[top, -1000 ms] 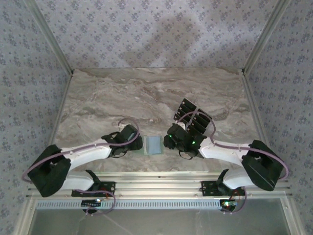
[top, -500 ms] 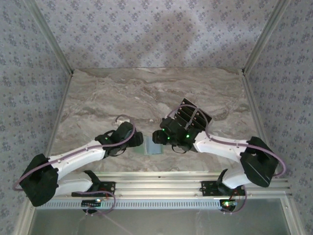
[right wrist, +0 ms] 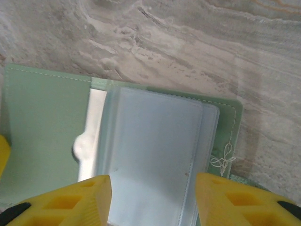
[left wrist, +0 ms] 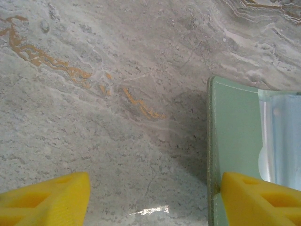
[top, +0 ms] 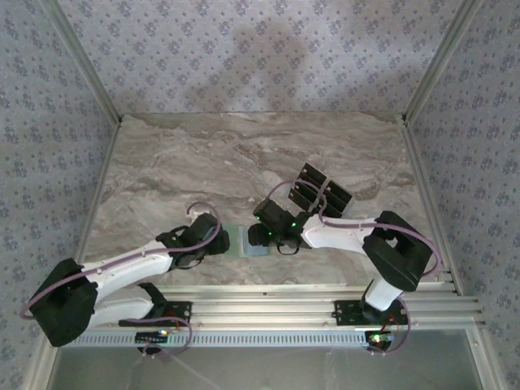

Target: Put the credit cards into the card holder

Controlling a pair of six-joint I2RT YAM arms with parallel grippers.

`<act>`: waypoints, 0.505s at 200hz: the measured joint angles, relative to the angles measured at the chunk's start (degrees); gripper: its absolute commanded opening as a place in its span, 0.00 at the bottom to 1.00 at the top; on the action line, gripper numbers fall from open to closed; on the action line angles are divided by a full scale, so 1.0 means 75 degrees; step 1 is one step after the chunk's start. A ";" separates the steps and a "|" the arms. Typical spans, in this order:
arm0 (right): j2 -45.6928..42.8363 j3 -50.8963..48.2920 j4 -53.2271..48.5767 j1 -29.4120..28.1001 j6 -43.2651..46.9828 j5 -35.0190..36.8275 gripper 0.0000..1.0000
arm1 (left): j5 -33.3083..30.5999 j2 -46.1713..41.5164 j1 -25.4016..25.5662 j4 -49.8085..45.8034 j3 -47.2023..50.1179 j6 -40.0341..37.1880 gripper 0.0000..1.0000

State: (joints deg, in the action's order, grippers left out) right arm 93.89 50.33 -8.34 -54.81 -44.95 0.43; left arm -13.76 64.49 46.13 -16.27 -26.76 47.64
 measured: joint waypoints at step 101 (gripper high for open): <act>0.0411 -0.0041 0.0781 0.0157 -0.0154 -0.0446 0.55 | 0.0006 0.0221 0.0000 0.0440 0.0265 0.0055 0.71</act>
State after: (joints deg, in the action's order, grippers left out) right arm 96.97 50.02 -2.48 -53.63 -46.11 -2.92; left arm -13.72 66.15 46.13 -12.97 -24.77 48.05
